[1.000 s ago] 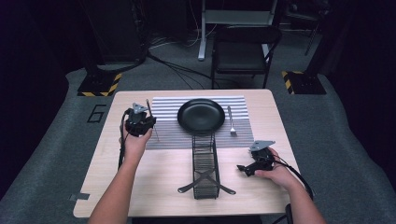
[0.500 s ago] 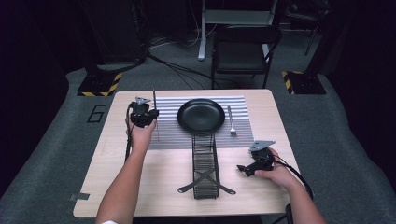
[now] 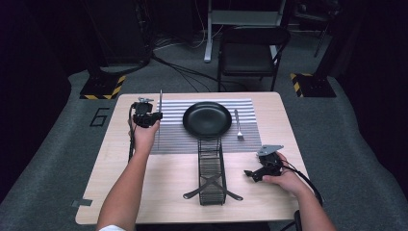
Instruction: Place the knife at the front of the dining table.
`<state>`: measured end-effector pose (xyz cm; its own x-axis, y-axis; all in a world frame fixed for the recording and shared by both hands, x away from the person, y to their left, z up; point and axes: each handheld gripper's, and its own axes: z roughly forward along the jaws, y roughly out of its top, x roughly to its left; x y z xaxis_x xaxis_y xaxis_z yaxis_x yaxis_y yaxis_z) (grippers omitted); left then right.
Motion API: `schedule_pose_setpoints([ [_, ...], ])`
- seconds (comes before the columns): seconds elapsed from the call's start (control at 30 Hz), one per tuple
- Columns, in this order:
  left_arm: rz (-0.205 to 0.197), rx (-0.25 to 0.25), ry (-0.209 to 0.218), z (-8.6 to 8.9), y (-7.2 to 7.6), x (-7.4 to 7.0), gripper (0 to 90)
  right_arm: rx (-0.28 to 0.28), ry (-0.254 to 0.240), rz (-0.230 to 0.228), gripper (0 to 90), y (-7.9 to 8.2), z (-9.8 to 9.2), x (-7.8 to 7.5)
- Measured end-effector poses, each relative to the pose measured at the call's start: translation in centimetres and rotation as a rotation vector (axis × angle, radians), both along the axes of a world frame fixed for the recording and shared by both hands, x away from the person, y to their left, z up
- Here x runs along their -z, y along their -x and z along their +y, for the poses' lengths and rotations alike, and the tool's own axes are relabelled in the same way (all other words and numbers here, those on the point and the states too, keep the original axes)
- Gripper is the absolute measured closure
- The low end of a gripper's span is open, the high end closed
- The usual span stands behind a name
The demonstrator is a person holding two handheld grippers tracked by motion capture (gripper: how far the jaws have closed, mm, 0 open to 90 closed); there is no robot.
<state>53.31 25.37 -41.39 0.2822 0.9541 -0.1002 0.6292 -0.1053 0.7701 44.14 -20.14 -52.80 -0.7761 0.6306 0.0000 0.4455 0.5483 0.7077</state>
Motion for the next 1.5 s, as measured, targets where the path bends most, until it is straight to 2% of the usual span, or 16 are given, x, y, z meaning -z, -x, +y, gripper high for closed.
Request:
schedule_pose_setpoints([
  [0.13, 0.015, -0.018, -0.008, 0.1, -0.5, 0.6, 82.4, 0.000, 0.000, 0.000, 0.0, 0.0, 0.0, 0.0],
  [0.23, 0.017, -0.032, 0.007, 0.1, -1.2, 1.4, 82.5, 0.002, -0.001, 0.001, 0.0, 0.0, 0.0, 0.0],
  [0.3, 0.032, -0.042, -0.009, -0.1, -1.9, 2.4, 82.6, 0.001, -0.001, 0.001, 0.0, 0.0, 0.0, 0.0],
  [0.4, 0.030, -0.049, -0.014, -0.3, -2.2, 2.9, 82.6, 0.002, -0.001, 0.002, 0.0, 0.0, 0.0, 0.0],
  [0.43, 0.027, -0.070, -0.008, -0.4, -2.6, 3.5, 82.6, 0.002, -0.001, 0.002, 0.0, 0.0, 0.0, 0.0],
  [0.67, 0.030, -0.120, -0.003, -0.8, -3.6, 5.0, 82.6, 0.002, -0.001, 0.002, 0.0, 0.0, 0.0, 0.0],
  [0.7, 0.035, -0.137, 0.008, -0.8, -3.9, 5.5, 82.6, 0.002, -0.001, 0.002, 0.0, 0.0, 0.0, 0.0],
  [0.83, 0.036, -0.173, 0.041, -0.8, -4.3, 6.2, 82.6, 0.001, -0.001, 0.001, 0.0, 0.0, 0.0, 0.0],
  [1.03, 0.031, -0.214, 0.023, -0.9, -5.0, 7.2, 82.6, 0.001, -0.001, 0.001, 0.0, 0.0, 0.0, 0.0],
  [1.2, 0.044, -0.231, 0.013, -1.2, -5.2, 7.9, 82.6, 0.002, -0.001, 0.002, 0.0, 0.0, 0.0, 0.0],
  [1.3, 0.062, -0.245, 0.032, -1.3, -5.5, 8.5, 82.6, 0.003, -0.001, 0.002, 0.0, 0.0, 0.0, 0.0],
  [1.5, 0.077, -0.259, 0.039, -1.4, -6.0, 9.2, 82.6, -0.005, 0.002, -0.001, 0.0, 0.1, 0.0, 0.0],
])
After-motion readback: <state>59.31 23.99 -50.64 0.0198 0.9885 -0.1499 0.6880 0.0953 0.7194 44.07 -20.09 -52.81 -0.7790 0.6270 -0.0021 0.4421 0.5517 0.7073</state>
